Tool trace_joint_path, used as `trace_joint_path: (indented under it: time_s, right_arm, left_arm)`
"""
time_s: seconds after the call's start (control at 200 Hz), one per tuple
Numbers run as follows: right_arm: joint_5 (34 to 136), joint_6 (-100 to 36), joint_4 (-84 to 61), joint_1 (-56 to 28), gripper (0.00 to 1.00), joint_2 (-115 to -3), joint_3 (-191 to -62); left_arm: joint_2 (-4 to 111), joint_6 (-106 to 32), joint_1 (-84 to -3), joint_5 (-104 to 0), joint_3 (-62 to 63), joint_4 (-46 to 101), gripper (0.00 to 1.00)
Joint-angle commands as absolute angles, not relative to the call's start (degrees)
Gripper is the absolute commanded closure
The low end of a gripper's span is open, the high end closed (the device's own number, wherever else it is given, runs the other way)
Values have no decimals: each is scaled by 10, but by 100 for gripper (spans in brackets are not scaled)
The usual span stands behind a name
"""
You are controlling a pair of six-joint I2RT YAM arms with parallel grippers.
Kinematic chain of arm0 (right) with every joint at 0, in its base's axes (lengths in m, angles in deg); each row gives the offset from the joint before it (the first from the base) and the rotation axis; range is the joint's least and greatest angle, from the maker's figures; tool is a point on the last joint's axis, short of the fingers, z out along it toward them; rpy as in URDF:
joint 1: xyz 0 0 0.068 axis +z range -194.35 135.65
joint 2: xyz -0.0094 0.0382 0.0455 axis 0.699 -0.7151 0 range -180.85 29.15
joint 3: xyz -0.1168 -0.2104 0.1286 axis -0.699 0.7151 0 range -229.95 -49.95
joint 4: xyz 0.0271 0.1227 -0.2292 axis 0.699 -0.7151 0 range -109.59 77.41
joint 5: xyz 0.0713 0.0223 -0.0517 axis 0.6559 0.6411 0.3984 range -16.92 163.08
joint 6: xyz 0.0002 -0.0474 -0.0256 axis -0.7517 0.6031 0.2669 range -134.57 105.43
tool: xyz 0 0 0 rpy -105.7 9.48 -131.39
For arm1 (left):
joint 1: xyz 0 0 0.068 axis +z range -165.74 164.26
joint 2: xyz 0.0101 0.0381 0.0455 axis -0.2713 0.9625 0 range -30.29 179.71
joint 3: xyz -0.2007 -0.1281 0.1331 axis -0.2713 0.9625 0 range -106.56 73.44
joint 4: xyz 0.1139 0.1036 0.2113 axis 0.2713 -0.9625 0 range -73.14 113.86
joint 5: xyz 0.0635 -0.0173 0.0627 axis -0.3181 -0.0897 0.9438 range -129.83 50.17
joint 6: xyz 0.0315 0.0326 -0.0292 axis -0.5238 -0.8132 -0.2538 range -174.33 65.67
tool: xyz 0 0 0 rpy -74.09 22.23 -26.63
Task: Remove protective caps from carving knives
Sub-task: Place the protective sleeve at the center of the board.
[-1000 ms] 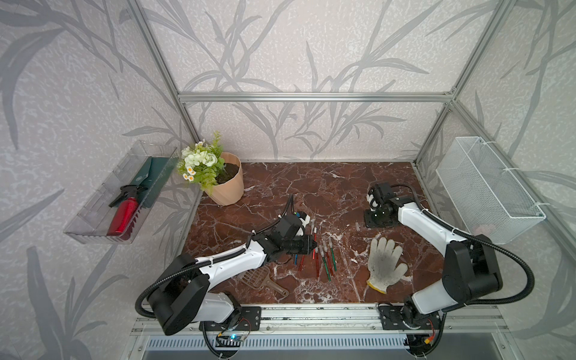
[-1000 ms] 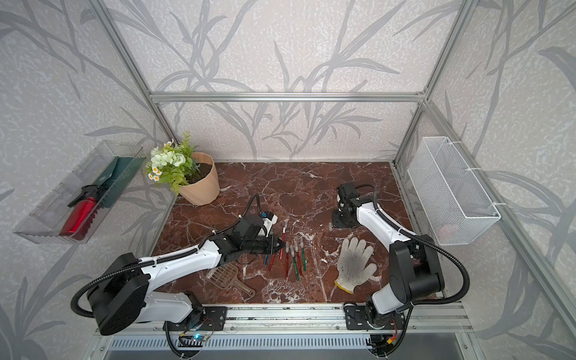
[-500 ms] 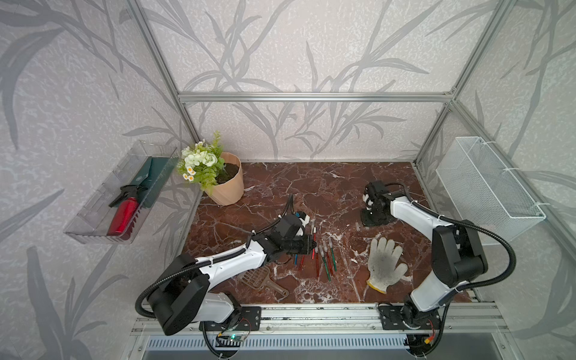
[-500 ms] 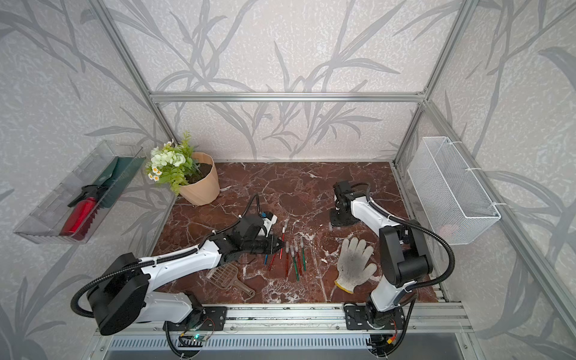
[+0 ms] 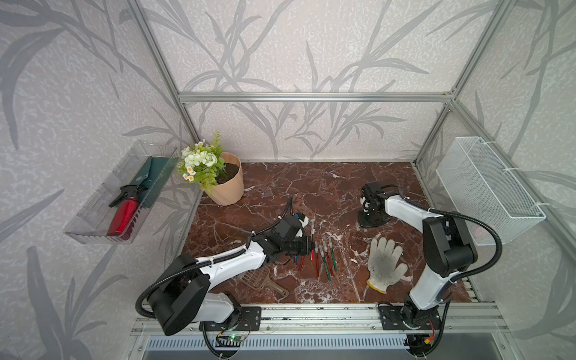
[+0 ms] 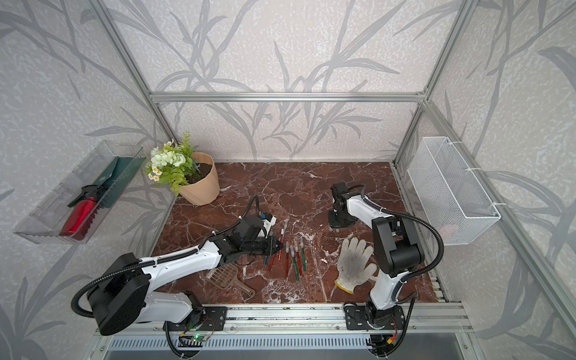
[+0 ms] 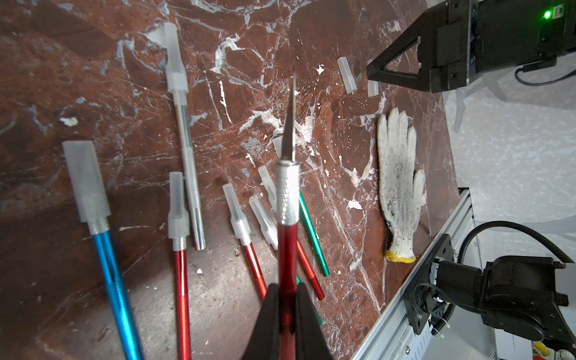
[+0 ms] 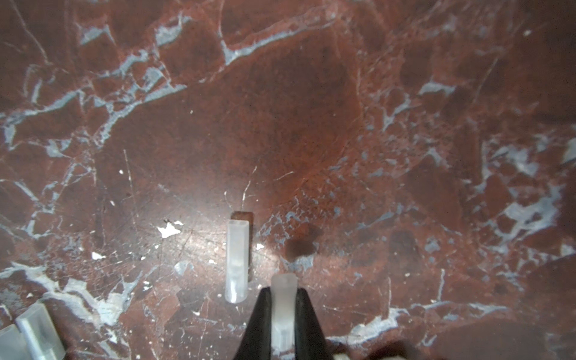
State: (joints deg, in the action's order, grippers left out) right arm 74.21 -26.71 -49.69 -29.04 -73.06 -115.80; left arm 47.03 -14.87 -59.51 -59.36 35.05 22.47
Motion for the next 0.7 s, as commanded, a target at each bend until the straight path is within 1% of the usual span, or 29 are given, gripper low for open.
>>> trace_joint_path:
  time_s: [0.0, 0.695]
  right_arm:
    - [747, -268, -495, -288, 86, -741, -1176]
    - [760, -269, -483, -288, 85, -769, -1188]
  left_arm:
    - [458, -153, -592, -585, 356, 220, 96]
    - [462, -156, -590, -586, 346, 210, 96]
